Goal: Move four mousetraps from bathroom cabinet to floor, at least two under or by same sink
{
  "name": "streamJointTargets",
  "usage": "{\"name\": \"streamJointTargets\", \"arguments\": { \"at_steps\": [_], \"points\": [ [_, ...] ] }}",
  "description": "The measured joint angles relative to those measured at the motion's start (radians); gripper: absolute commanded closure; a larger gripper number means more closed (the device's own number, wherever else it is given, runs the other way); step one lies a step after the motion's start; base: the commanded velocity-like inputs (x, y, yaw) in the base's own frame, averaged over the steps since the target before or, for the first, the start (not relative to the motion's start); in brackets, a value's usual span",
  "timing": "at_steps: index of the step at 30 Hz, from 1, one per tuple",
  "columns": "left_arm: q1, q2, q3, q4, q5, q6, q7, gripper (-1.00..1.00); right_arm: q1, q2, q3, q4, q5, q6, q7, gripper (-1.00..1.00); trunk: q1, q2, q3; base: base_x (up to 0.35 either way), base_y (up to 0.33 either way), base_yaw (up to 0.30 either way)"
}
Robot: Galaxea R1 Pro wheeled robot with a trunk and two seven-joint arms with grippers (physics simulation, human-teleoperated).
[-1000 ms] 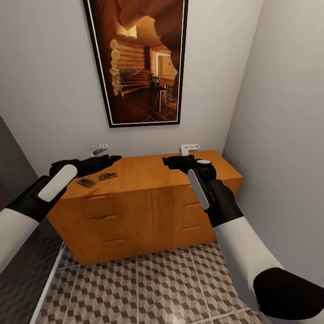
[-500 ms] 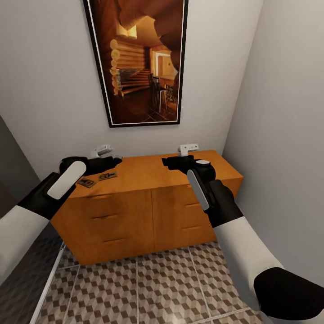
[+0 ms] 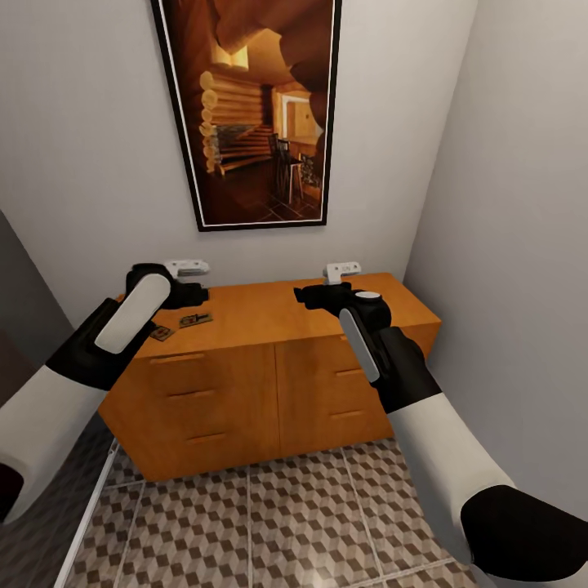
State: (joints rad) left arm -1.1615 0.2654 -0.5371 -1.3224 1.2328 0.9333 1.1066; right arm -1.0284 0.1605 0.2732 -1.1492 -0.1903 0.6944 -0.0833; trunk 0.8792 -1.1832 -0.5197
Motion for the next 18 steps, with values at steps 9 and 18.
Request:
{"name": "streamJointTargets", "arguments": {
  "at_steps": [9,18],
  "points": [
    [-0.001,-0.002,0.113,-0.004,0.003,0.038,0.093,-1.00,0.000,0.000,0.000,0.006,0.000,0.000,0.000,-1.00,0.000,0.000,0.000,0.000,0.000,0.000],
    [0.000,-0.009,0.226,-0.002,0.002,0.035,0.099,-1.00,0.000,0.002,0.009,0.007,-0.001,0.000,0.001,-1.00,0.000,0.000,0.000,0.000,0.000,0.000]
  ]
}}
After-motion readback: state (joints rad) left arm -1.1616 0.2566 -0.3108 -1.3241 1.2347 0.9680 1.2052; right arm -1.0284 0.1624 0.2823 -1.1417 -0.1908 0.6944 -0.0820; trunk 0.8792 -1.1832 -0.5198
